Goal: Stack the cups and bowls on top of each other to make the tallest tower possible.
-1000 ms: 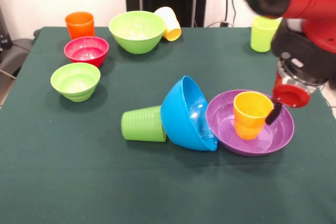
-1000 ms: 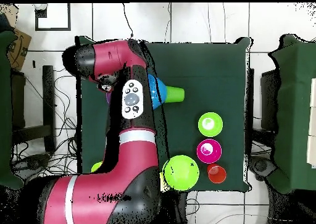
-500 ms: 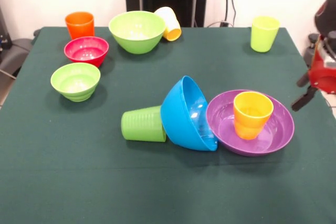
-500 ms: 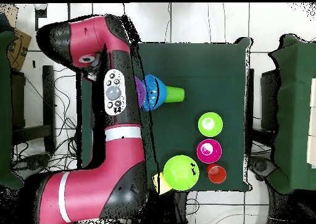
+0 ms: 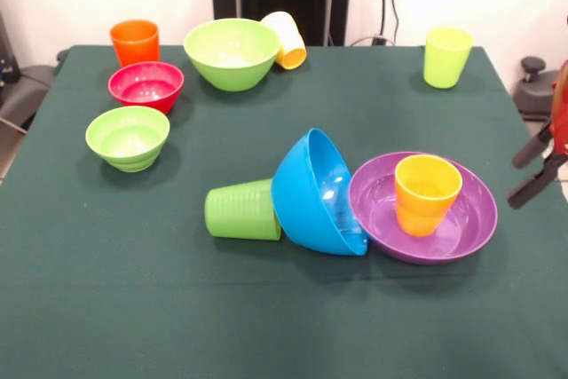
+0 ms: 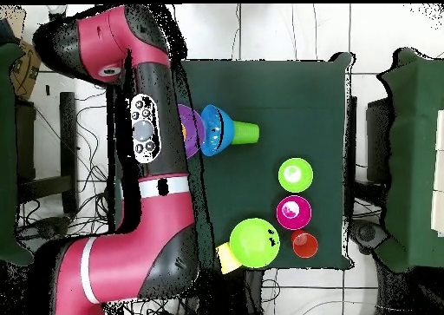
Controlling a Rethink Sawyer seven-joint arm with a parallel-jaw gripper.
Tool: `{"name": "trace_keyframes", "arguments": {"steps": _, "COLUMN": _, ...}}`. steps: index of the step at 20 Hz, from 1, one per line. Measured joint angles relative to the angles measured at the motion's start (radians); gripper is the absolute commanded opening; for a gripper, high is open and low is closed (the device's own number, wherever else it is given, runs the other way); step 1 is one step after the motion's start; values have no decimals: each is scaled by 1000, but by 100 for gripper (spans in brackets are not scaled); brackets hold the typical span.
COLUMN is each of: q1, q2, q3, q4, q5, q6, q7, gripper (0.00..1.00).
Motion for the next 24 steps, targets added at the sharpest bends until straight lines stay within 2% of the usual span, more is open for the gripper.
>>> {"name": "trace_keyframes", "arguments": {"steps": 6, "q1": -17, "q2": 42, "q3": -25, "q4": -103, "q5": -32, "q6": -22, "q7": -39, "gripper": 100}}
{"name": "trace_keyframes", "arguments": {"steps": 12, "q1": -42, "q2": 46, "q3": -26, "q4": -134, "q5": -31, "q6": -32, "q7": -111, "gripper": 100}}
{"name": "trace_keyframes", "arguments": {"steps": 24, "q1": -145, "q2": 42, "q3": -19, "q4": -168, "q5": -16, "q6": -60, "q7": -375, "gripper": 100}}
